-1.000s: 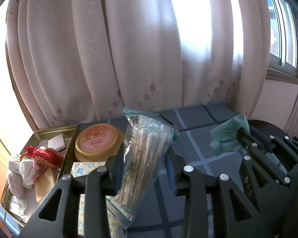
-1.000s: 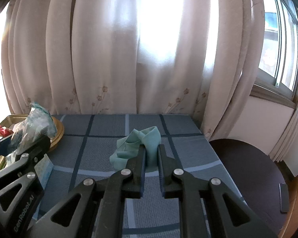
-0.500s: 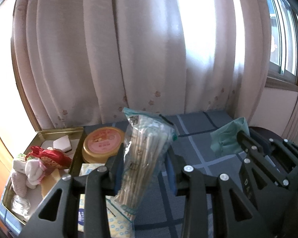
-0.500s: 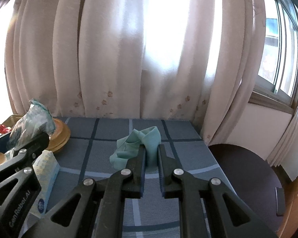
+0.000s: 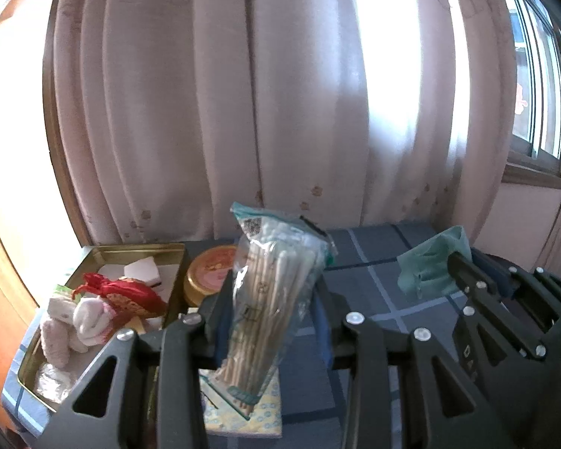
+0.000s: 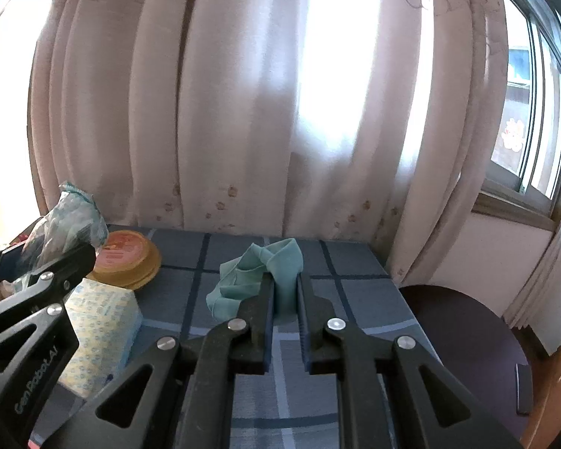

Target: Organize soft objects

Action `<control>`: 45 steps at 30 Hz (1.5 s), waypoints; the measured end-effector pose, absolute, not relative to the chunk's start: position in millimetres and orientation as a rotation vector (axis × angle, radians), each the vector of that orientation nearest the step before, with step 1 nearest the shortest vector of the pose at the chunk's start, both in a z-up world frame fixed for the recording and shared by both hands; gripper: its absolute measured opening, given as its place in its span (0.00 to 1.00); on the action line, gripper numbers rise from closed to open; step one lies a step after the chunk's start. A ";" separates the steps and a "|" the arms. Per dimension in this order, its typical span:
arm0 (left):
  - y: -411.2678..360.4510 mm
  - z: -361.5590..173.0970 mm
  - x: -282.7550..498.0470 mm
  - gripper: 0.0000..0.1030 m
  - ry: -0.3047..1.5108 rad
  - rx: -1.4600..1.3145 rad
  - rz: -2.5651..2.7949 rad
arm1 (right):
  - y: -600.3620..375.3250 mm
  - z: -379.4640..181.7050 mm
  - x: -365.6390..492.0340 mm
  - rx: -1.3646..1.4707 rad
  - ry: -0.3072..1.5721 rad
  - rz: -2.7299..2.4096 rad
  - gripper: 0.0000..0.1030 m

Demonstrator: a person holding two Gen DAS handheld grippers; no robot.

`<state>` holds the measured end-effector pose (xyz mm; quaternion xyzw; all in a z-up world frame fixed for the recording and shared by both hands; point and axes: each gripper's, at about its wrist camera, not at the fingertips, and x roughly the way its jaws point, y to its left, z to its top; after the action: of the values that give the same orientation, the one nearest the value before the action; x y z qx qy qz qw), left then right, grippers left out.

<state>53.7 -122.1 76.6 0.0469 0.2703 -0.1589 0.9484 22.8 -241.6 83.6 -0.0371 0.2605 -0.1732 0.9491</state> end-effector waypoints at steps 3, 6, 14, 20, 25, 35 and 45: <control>-113.7 78.7 50.9 0.34 0.543 0.088 -0.315 | -233.5 87.2 20.9 -0.082 0.521 -0.339 0.12; -104.6 80.4 49.6 0.34 0.539 0.080 -0.306 | -223.9 90.0 19.2 -0.092 0.514 -0.322 0.12; -80.1 84.1 49.8 0.34 0.529 0.056 -0.273 | -198.9 95.7 20.1 -0.111 0.503 -0.273 0.12; -61.2 85.4 50.6 0.34 0.525 0.043 -0.243 | -180.6 99.5 23.2 -0.106 0.495 -0.222 0.12; -40.4 86.1 53.3 0.34 0.519 0.030 -0.202 | -155.3 102.2 23.9 -0.116 0.477 -0.137 0.12; 42.3 82.8 53.6 0.34 0.499 -0.040 -0.126 | -102.6 104.4 31.7 -0.071 0.425 0.075 0.12; 109.9 75.5 62.2 0.34 0.493 -0.094 -0.017 | -59.5 96.3 64.7 -0.040 0.451 0.205 0.12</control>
<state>62.2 109.9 75.5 -0.0468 0.2440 -0.0084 0.9686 64.7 -59.5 96.3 -0.0198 0.2233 0.1013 0.9693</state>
